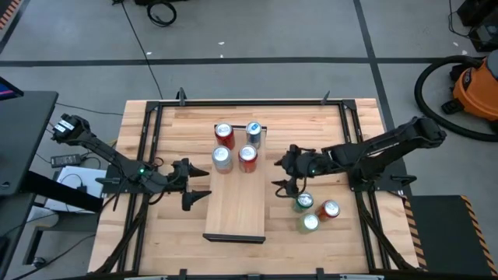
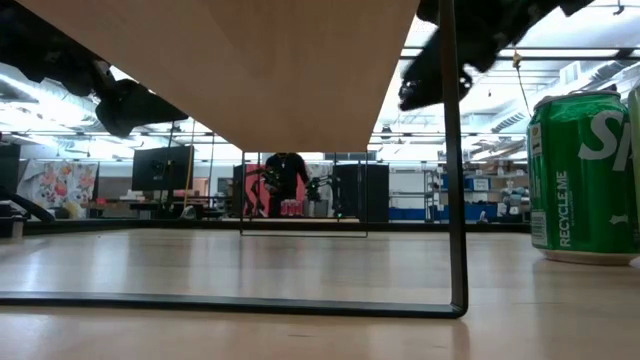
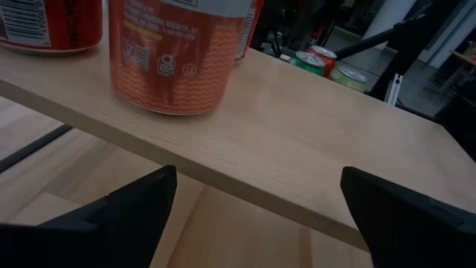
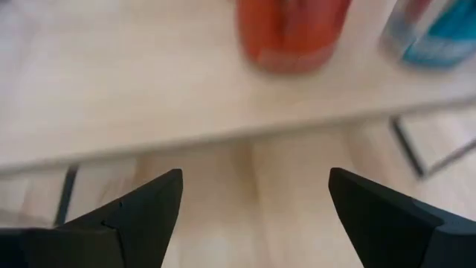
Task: Place canned beverage on shelf
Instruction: Put the green soda can on the shelf
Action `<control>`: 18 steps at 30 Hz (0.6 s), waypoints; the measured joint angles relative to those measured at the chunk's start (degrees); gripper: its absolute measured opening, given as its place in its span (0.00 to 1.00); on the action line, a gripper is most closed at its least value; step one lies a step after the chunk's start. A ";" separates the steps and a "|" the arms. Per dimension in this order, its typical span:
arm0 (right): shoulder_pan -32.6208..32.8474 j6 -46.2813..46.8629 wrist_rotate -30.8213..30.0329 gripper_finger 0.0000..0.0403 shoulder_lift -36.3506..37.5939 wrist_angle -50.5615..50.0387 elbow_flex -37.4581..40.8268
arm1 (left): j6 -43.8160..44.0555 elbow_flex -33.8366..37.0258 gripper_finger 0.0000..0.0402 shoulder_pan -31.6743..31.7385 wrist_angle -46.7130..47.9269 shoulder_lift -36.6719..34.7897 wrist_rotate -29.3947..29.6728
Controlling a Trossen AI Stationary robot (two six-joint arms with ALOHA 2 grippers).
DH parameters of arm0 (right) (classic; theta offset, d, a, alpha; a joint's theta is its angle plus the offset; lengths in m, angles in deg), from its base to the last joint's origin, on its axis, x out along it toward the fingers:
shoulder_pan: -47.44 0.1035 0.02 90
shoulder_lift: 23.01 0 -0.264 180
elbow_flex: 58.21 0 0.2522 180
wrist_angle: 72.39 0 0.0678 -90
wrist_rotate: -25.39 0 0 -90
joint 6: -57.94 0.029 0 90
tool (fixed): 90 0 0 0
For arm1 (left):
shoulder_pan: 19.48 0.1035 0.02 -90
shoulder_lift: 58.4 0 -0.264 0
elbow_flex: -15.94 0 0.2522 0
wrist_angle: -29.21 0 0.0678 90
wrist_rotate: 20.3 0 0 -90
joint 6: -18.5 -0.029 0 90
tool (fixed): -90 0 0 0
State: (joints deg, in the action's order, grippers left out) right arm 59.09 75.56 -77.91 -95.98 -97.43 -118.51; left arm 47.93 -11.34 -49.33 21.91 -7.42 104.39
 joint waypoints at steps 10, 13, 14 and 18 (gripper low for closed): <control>7.37 7.43 1.17 0.86 0.00 -16.99 -5.19 | -0.09 0.00 0.98 0.00 1.04 0.00 -0.09; 8.62 8.52 1.11 0.86 0.00 -18.17 -5.18 | -0.08 0.00 0.98 0.04 1.03 -0.01 -0.09; 8.84 8.97 1.10 0.86 0.00 -18.51 -5.18 | -0.06 0.00 0.98 0.04 1.05 0.01 -0.09; 8.96 9.87 1.05 0.86 0.00 -19.62 -5.18 | 0.55 -0.01 0.98 -0.49 1.04 0.00 -0.38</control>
State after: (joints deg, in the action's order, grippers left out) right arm 68.05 85.43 -76.86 -95.98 -117.05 -123.69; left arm 48.48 -11.35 -49.82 22.95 -7.42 104.01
